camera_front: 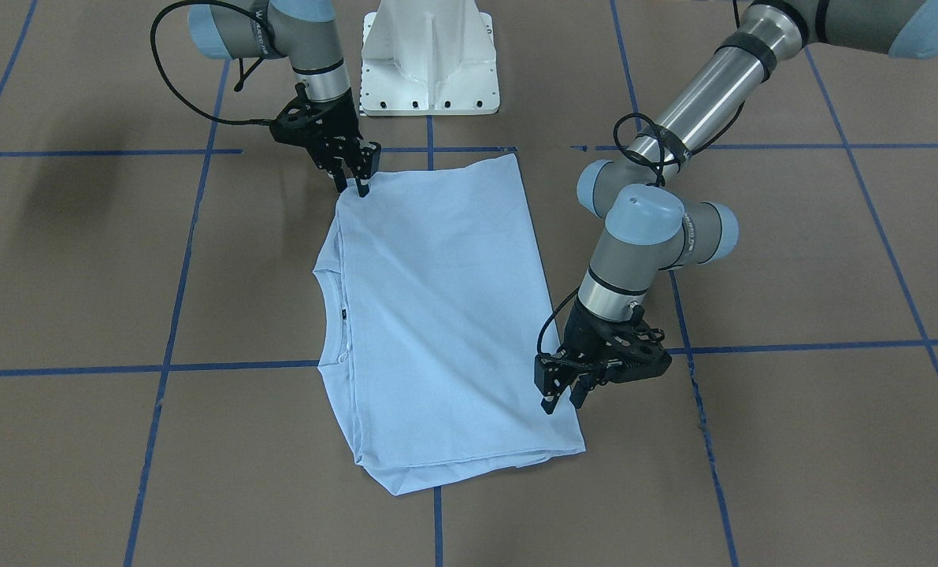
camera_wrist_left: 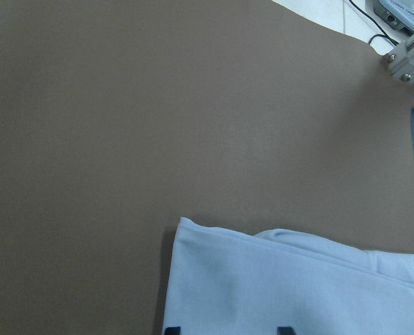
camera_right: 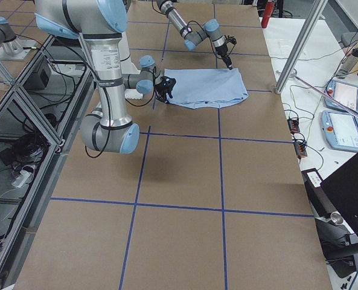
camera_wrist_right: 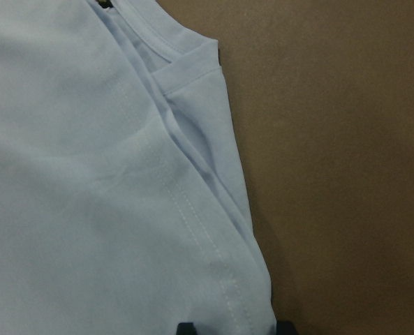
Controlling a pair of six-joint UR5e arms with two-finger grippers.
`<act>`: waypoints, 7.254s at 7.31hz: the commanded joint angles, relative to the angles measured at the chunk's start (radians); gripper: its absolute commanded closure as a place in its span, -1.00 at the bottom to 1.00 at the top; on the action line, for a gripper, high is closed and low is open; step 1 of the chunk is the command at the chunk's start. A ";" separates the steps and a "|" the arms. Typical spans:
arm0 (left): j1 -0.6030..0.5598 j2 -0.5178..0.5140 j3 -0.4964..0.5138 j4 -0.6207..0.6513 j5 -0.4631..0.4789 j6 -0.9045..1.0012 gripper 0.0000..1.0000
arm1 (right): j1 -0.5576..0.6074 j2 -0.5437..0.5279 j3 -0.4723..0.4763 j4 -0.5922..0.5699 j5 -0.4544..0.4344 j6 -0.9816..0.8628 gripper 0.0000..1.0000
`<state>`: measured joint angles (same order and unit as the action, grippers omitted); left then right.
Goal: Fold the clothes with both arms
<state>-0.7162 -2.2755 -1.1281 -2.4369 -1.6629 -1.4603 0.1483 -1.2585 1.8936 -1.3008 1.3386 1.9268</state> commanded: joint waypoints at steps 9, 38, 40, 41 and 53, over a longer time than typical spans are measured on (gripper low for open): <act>0.126 0.144 -0.316 0.004 -0.050 -0.263 -0.12 | 0.025 0.010 0.076 -0.046 0.014 0.033 1.00; 0.577 0.387 -0.837 0.631 0.066 -0.692 0.68 | -0.073 -0.021 0.226 -0.207 -0.019 0.127 1.00; 0.578 0.389 -0.840 0.631 0.068 -0.690 1.00 | -0.078 -0.021 0.226 -0.207 -0.019 0.127 1.00; 0.583 0.390 -0.838 0.633 0.066 -0.684 1.00 | -0.079 -0.021 0.228 -0.207 -0.022 0.127 1.00; 0.229 0.199 -0.859 0.698 0.092 -0.391 1.00 | 0.232 0.184 0.166 -0.428 0.103 -0.047 1.00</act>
<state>-0.4619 -2.0581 -2.0301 -1.7067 -1.5918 -1.8643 0.3070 -1.1202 2.1522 -1.7358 1.3982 1.9214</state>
